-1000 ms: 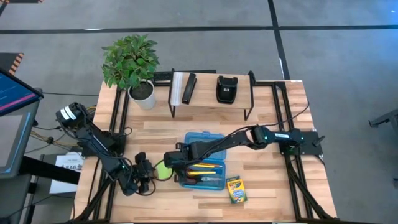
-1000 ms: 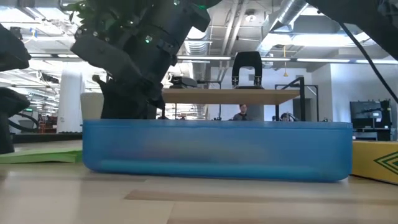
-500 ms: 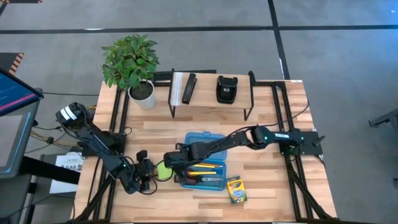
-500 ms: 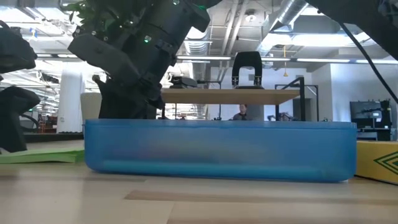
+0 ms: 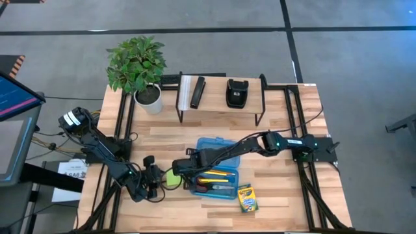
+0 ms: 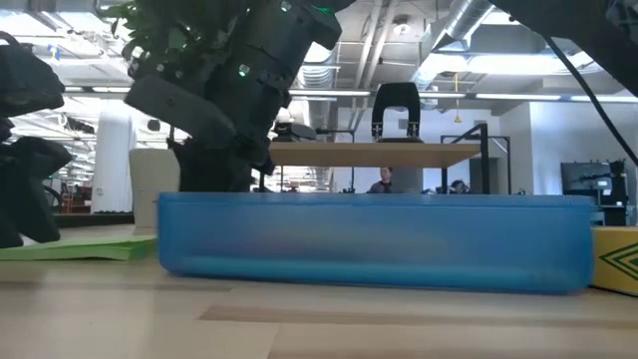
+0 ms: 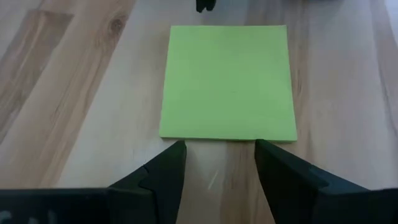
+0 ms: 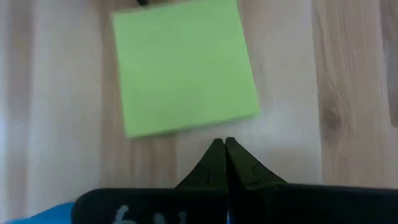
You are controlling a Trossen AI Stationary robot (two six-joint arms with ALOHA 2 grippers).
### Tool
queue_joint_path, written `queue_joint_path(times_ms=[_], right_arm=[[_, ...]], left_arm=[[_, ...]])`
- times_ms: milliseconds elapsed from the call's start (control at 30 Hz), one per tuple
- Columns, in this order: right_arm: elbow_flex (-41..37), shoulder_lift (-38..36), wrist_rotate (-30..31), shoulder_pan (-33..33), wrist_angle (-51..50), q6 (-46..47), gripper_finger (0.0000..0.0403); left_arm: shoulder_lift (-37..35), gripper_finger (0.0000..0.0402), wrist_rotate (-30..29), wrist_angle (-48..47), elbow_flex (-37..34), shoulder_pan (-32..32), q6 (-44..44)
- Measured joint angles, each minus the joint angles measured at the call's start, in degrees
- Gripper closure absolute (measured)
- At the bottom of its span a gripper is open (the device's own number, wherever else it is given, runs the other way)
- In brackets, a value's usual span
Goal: Pack school essentials
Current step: Put the sticky note into the supply box
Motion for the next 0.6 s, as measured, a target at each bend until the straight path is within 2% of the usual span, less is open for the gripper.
queue_joint_path(times_ms=[200,600], right_arm=[[-0.4,0.0,-0.6,-0.2,0.0,0.2,0.0401],[-0.7,0.1,-3.0,-0.2,2.3,0.7,0.0402]], left_arm=[[0.4,0.0220,-0.1,-0.9,0.1,0.0,-0.6],[5.5,0.0220,-1.5,2.9,0.9,0.6,-0.4]])
